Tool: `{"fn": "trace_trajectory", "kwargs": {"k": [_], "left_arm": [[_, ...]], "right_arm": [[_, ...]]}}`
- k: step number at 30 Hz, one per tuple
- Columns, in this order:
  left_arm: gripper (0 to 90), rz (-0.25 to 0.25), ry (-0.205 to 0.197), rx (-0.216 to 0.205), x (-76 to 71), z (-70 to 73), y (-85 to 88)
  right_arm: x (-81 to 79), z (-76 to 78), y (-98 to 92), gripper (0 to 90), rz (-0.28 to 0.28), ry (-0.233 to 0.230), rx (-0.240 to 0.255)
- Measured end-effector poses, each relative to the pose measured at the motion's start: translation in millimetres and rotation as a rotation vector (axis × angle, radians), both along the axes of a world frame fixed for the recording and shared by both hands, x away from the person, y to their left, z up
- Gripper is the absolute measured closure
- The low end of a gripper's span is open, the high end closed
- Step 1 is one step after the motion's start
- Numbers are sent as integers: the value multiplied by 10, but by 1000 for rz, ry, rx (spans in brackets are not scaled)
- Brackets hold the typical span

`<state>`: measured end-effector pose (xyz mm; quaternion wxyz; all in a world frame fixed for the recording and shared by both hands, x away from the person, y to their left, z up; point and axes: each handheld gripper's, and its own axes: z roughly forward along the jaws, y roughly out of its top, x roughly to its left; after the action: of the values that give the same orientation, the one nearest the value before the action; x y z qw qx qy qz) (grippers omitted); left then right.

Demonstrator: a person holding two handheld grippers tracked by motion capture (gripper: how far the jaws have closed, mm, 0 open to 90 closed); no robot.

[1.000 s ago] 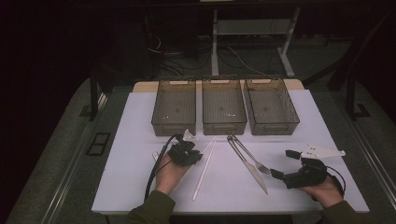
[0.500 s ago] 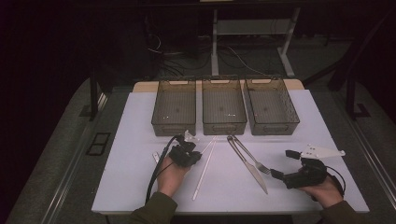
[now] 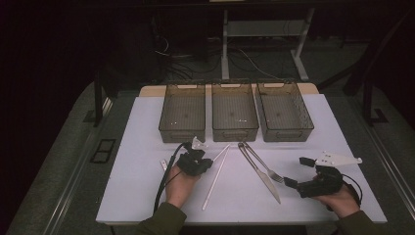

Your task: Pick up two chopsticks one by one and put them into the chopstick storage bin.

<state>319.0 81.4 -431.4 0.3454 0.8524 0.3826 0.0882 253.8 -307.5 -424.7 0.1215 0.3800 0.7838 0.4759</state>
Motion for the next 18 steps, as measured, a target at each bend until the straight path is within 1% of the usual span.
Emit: {"fn": "trace_trajectory", "kwargs": {"k": [2, 4, 7, 12, 13, 18], "left_arm": [[852, -1, -18, -22, -14, 43, 22], [852, -3, -38, -57, -29, 92, 42], [852, -18, -73, -86, -59, 192, 73], [852, -28, -117, -134, -118, 333, 84], [852, -35, -128, -136, -125, 361, 91], [852, -45, -162, -182, -151, 475, 149]], "right_arm": [[-1, 2, -2, 10, -1, 1, 3], [-2, 3, -2, 10, -3, 1, 3], [0, 4, -3, 10, -4, 2, 4], [-1, 7, -4, 10, -5, 4, 5], [-1, 7, -4, 10, -5, 4, 5], [-1, 7, -4, 10, -4, 3, 5]]}}
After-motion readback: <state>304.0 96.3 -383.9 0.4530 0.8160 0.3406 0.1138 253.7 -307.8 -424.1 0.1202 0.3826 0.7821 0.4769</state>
